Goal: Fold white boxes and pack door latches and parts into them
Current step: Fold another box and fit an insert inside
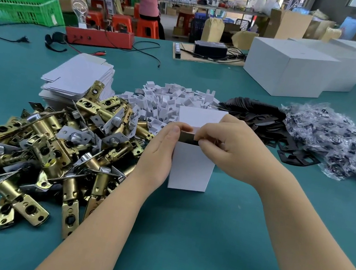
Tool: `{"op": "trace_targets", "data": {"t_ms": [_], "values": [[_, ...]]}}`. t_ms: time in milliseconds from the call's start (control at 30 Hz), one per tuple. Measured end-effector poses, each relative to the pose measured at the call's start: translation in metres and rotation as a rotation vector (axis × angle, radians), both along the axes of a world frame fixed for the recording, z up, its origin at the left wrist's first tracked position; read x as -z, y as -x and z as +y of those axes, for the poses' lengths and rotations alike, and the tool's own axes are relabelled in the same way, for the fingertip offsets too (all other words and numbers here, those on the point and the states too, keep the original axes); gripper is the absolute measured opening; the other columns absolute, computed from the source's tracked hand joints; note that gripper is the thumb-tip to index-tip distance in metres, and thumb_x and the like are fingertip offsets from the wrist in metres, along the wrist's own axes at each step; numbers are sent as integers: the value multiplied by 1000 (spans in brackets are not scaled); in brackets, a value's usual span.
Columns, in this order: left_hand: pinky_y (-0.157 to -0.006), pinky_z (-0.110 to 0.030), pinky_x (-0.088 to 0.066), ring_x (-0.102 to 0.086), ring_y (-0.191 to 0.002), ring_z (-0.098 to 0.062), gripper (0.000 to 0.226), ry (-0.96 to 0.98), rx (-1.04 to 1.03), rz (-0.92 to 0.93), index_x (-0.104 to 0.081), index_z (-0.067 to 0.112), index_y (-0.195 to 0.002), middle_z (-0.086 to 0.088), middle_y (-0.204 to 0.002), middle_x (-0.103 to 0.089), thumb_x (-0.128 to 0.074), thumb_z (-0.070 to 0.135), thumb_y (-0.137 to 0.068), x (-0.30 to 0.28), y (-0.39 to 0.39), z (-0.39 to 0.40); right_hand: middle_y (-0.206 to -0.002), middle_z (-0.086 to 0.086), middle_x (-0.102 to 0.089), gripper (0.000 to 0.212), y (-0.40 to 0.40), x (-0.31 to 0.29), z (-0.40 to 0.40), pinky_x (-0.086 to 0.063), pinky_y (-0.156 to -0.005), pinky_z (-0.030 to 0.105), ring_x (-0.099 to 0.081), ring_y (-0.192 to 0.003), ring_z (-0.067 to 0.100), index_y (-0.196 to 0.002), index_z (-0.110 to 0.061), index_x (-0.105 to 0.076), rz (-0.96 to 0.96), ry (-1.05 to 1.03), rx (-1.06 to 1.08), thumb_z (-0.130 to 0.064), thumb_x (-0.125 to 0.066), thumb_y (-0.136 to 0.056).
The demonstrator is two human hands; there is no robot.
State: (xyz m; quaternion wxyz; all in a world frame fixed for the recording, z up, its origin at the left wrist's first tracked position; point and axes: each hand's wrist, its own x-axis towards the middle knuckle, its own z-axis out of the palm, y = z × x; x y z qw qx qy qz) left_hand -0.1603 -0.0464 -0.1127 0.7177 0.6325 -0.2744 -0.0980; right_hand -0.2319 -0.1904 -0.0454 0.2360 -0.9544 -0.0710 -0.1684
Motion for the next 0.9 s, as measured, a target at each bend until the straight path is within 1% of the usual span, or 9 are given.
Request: {"op": "trace_targets", "data": {"t_ms": [100,167,300,367,467,600,700,800,900], "values": [[-66,-15,-45,-58,-78,-1,32,-18,-5,-20,-62,27,-100,14,-90,-67,-33,40,-93,-1,1,1,-60,-17,-49,20,-1,-4,-2,-33,-73,26,-37,-80,10,-92,-23,-72,59,24,-75,-13,-55,-90],[-66,-16,-45,-59,-79,-2,32,-11,-7,-17,-62,27,-100,12,-91,-67,-33,41,-93,-1,0,1,-64,-15,-53,17,-1,-7,-5,-35,-77,30,-39,-82,13,-93,-23,-71,83,66,-110,-20,-54,-94],[-69,-19,-43,-56,-81,-3,32,-22,-25,-2,-62,32,-98,8,-94,-65,-33,45,-92,-1,1,0,-66,1,-59,29,2,-3,-10,-38,-72,35,-44,-76,22,-78,-12,-72,-93,53,-88,-31,-55,-91],[-72,-22,-42,-55,-83,-5,32,-31,-32,-10,-62,34,-96,7,-96,-64,-33,47,-92,0,2,1,-65,3,-61,39,4,1,-10,-38,-71,34,-44,-75,23,-70,-7,-70,-138,50,-96,-36,-52,-90],[-67,-15,-45,-58,-78,0,31,-24,-24,-19,-61,30,-98,12,-91,-66,-33,41,-97,-1,2,1,-86,-1,-65,38,4,10,-12,-38,-82,25,-49,-86,19,-80,-9,-74,-249,-41,-50,-38,-51,-91],[-59,-11,-46,-59,-73,6,31,-45,-4,1,-60,27,-102,19,-85,-66,-31,39,-100,-1,3,3,-96,-6,-59,16,-4,25,-37,-42,-81,18,-53,-86,6,-98,-18,-68,-340,-328,253,-23,-54,-91],[-76,-17,-46,-59,-90,-1,32,-60,2,6,-60,33,-102,9,-100,-64,-34,49,-91,-4,4,3,-97,-2,-64,17,-6,37,-78,-46,-74,21,-55,-78,6,-98,-28,-62,-292,-487,525,-15,-56,-89],[-88,-29,-41,-55,-99,-6,23,-44,-10,66,-63,43,-97,16,-102,-63,-42,46,-87,-3,6,1,-108,6,-64,27,-1,50,-125,-48,-90,41,-58,-97,22,-112,-20,-62,-141,-452,782,-15,-53,-87],[-79,-20,-42,-54,-88,0,22,4,-107,17,-59,39,-96,25,-88,-61,-40,45,-89,1,13,-3,-130,19,-53,42,8,63,-159,-36,-105,47,-44,-120,38,-129,-18,-56,109,-311,1045,-19,-51,-87]]}}
